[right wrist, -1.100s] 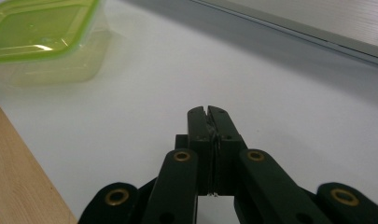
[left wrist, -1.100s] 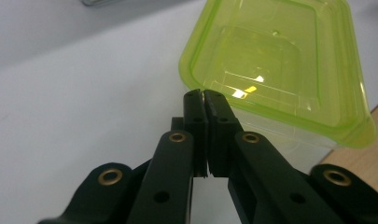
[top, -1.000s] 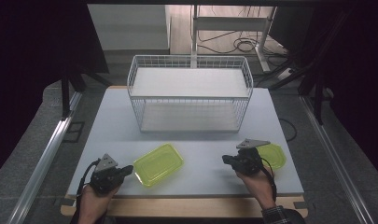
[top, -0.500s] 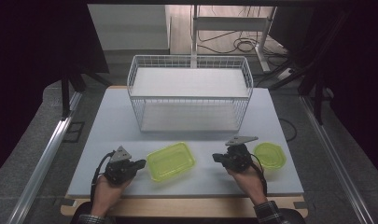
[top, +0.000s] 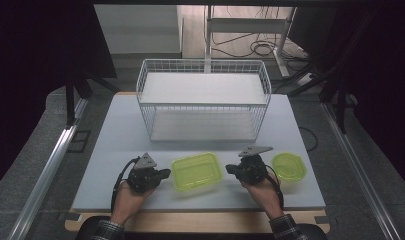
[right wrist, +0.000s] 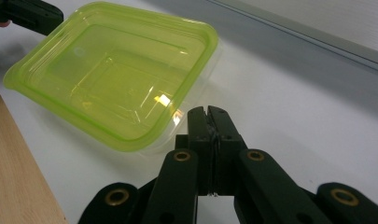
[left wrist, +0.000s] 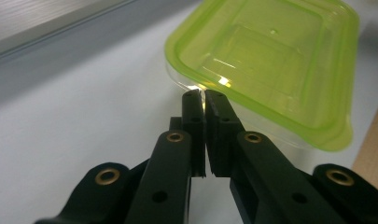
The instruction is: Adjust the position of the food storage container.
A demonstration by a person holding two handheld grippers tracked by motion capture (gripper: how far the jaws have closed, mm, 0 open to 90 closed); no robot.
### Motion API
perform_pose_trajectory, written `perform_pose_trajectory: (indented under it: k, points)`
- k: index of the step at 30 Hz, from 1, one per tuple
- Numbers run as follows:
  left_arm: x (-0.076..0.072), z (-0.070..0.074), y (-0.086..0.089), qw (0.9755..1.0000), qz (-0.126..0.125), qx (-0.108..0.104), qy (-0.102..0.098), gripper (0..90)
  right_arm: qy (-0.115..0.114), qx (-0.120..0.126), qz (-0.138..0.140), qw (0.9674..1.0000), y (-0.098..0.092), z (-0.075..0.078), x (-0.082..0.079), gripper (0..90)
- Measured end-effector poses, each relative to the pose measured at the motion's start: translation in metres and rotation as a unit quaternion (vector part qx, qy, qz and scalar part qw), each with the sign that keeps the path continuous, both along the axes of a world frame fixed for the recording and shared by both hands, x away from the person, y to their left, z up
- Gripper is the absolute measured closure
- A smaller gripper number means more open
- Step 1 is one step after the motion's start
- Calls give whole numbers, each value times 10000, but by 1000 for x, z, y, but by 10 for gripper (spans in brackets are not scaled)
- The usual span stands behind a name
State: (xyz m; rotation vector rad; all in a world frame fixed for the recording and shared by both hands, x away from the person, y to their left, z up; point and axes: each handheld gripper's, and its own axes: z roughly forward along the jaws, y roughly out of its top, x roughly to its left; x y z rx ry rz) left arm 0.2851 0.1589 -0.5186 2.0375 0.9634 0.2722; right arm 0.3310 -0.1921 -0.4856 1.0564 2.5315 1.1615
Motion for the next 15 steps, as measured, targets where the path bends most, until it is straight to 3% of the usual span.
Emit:
perform_pose_trajectory:
  k: [3,9,10,12,13,15]
  points:
    - [-1,0,-7,9999,-115,27,-14,870,-34,-21,-40,10000,-4,1,-3,879]
    - [-6,1,-4,9999,-95,95,3,837,-82,-95,-40,9999,-9,0,-8,876]
    - [-8,2,-2,10000,-65,74,0,812,-91,-79,-48,9999,-10,1,-9,869]
    - [-12,3,1,10000,-1,74,-40,677,-109,-31,-58,9999,-14,1,-10,842]
    - [-14,3,2,9999,46,99,-85,677,-110,-15,-72,9999,-15,2,-11,824]
    - [-19,3,4,9998,108,148,-122,490,-146,72,-122,9998,-19,2,-13,721]
